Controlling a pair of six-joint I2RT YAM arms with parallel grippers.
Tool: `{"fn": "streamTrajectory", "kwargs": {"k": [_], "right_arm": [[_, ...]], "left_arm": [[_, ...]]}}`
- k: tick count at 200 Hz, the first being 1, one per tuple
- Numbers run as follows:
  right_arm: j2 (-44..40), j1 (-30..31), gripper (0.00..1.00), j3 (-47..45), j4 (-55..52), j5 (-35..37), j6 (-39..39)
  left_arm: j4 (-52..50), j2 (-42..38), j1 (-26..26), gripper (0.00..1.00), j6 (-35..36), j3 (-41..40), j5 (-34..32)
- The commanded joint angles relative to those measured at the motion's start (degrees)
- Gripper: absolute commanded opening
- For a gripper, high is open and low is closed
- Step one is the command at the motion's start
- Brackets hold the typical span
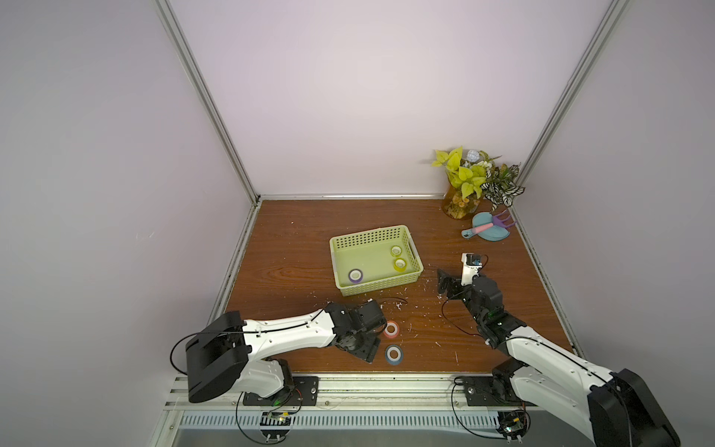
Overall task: Put the transparent tape into the storage box
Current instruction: Pick up the tape from the center of the board.
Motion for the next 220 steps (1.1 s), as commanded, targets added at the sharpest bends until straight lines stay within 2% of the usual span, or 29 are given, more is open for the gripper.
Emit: {"fn": "streamTrajectory", "kwargs": {"k": [1, 84, 220], "right_arm": [[-0.23, -0.17, 0.99, 1.54, 0.66, 1.27, 0.35], [-0.07, -0.16, 0.99, 1.57, 0.77, 1.28, 0.39], [-0.30, -0.13, 0.99, 1.51, 0.65, 1.18, 0.39]], "left_arm": [[-1.37, 1.16, -0.89, 0.81, -0.98, 0.24, -1.38], [-1.33, 5.20, -2.01, 0.76, -1.03, 1.50, -2.57], [-1.37, 10.99, -3.80, 0.61, -1.04, 3.64, -3.44]]}}
